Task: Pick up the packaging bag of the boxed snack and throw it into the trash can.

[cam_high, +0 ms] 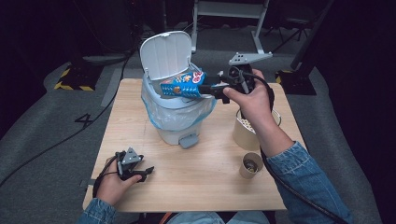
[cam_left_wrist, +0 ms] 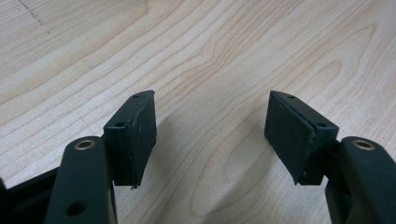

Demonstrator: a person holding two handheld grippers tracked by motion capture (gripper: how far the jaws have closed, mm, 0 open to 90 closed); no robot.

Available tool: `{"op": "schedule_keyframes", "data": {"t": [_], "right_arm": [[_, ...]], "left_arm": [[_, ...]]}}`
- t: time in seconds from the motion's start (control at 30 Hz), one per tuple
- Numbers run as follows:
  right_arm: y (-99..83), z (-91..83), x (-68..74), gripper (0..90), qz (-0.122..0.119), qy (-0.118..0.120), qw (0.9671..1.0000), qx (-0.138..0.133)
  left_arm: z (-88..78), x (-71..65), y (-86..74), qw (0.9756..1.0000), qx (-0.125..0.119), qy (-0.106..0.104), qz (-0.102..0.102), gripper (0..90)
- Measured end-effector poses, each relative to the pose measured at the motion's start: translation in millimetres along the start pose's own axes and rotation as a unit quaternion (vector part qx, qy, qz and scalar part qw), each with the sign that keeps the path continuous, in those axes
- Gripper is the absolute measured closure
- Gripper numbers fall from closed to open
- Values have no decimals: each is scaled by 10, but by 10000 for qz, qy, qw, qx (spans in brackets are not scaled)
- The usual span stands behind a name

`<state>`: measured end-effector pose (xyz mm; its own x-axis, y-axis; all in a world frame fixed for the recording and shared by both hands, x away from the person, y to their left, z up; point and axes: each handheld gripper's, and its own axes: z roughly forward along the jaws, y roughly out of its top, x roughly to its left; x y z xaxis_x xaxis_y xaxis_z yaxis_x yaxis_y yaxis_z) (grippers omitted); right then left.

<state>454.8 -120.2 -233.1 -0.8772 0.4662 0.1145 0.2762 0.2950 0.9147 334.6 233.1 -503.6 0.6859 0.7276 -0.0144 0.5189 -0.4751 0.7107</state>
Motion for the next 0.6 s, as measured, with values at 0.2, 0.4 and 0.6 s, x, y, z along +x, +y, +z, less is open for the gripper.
{"op": "schedule_keyframes", "data": {"t": [0.2, 0.4, 0.6], "right_arm": [[34, -73, 34, 391, -195, -137, 9996, -134], [-114, -259, 20, 350, -546, -211, 9982, 101], [-304, -462, -9, 296, -765, -204, 9966, 229]], "left_arm": [[0, 0, 0, 10000, -1, -2, -3, 346], [-9, 44, -7, 9997, -1, -154, 167, 347], [-8, 62, -12, 9995, -11, -255, 198, 346]]}}
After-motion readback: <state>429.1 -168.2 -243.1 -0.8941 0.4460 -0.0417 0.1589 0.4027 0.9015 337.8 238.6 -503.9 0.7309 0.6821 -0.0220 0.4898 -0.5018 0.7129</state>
